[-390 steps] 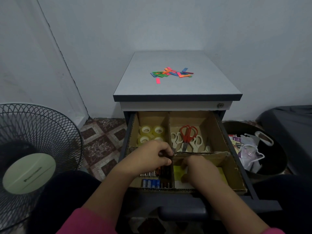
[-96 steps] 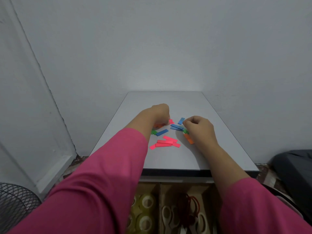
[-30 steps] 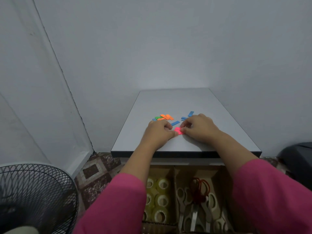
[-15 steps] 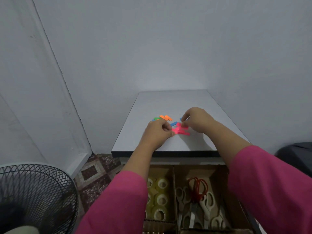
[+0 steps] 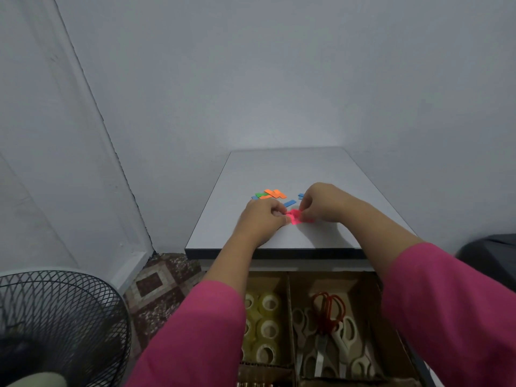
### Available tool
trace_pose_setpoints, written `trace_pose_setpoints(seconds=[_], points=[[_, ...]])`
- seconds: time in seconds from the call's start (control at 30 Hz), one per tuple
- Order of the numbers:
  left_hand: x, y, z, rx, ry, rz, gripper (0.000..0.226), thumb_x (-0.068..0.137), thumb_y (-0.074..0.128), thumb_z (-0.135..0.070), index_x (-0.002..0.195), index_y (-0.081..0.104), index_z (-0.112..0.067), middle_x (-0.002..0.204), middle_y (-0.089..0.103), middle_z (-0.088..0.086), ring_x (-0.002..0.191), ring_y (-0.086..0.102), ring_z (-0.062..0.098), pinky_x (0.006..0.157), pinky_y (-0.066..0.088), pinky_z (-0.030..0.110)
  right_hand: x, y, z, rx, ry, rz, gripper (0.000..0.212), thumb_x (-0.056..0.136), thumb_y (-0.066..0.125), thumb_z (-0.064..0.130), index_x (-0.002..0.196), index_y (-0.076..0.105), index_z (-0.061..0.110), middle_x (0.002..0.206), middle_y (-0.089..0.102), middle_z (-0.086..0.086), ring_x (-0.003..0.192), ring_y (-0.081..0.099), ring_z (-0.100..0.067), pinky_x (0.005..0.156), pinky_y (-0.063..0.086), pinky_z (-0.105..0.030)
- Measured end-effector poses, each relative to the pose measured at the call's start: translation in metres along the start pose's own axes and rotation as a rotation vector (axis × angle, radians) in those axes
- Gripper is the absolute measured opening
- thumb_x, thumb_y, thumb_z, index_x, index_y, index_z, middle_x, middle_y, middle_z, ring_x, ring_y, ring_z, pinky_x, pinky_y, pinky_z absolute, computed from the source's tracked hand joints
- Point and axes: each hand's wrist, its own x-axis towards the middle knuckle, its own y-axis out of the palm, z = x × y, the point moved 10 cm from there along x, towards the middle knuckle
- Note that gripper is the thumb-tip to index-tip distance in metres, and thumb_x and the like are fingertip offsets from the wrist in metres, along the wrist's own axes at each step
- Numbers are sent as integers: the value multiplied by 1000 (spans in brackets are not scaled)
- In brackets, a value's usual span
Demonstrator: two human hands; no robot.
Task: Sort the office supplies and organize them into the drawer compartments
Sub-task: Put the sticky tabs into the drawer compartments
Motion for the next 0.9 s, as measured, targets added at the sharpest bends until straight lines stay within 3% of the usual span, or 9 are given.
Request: trace_pose_setpoints(seconds=[0.23,0.33,0.43,0.53,0.63,0.8,0.9], points=[[-1,-4,-2,23,23,-51,10,81,73,-24,80,63,-27,96,61,1,90,54,12,79,49,27,0,-1,1,-110,17,-43,23,85,67,31,99,74,14,92,68,-5,89,63,-22,80,53,-34],[0,-6,-1,23,26,-61,16,82,71,-23,74,59,-29,94,61,0,90,54,12,77,50,28,1,-2,1,-135,22,-69,26,84,66,30,99,71,10,91,67,-7,86,63,-23,78,53,-35],[-1,-7,0,-20,13,-66,19,83,70,-20,74,55,-27,81,58,-4,77,53,10,67,44,25,2,1,-4,-92,51,-24,27,85,67,28,101,66,5,88,62,-8,81,57,-20,68,47,-29],[-1,-7,2,-57,0,-64,19,82,72,-18,74,57,-27,74,57,-7,72,53,11,66,46,26,-2,2,-7,-52,67,18,29,84,69,34,82,59,7,69,46,-3,66,44,-16,53,33,-24],[-1,-9,1,-73,3,-75,17,82,71,-17,75,59,-26,72,57,-8,71,53,10,64,42,24,-4,2,-7,-47,60,14,38,85,68,39,67,49,12,64,41,-2,58,38,-13,50,29,-24],[-2,-16,3,-132,-6,-126,16,84,68,-13,75,61,-23,74,56,-5,72,52,11,64,40,23,-6,-6,-10,20,39,-45,39,82,71,41,88,72,2,72,54,-8,68,50,-20,61,38,-28],[-3,-18,3,-169,-8,-139,12,86,66,-10,78,64,-18,74,58,-5,72,55,12,65,43,22,-8,-15,-15,67,32,-93,35,79,75,38,77,73,4,66,55,-6,67,52,-21,62,39,-28]])
